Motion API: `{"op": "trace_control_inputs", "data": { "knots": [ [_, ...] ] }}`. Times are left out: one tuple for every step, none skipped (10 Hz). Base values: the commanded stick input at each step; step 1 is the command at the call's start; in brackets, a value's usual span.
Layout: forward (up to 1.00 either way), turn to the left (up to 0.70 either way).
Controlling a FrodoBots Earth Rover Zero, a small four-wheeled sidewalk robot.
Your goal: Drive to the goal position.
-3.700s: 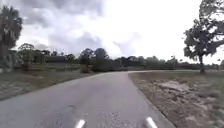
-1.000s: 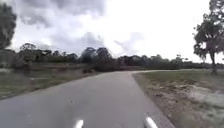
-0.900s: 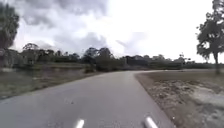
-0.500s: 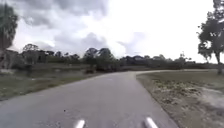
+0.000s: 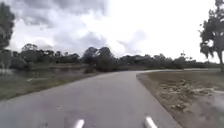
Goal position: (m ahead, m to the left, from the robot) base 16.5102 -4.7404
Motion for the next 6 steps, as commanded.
{"op": "trace_control_inputs", "data": {
  "knots": [
    [0.85,0.00],
    [0.85,-0.03],
    [0.85,-0.02],
    [0.85,0.00],
    [0.85,0.00],
    [0.85,0.00]
  ]
}}
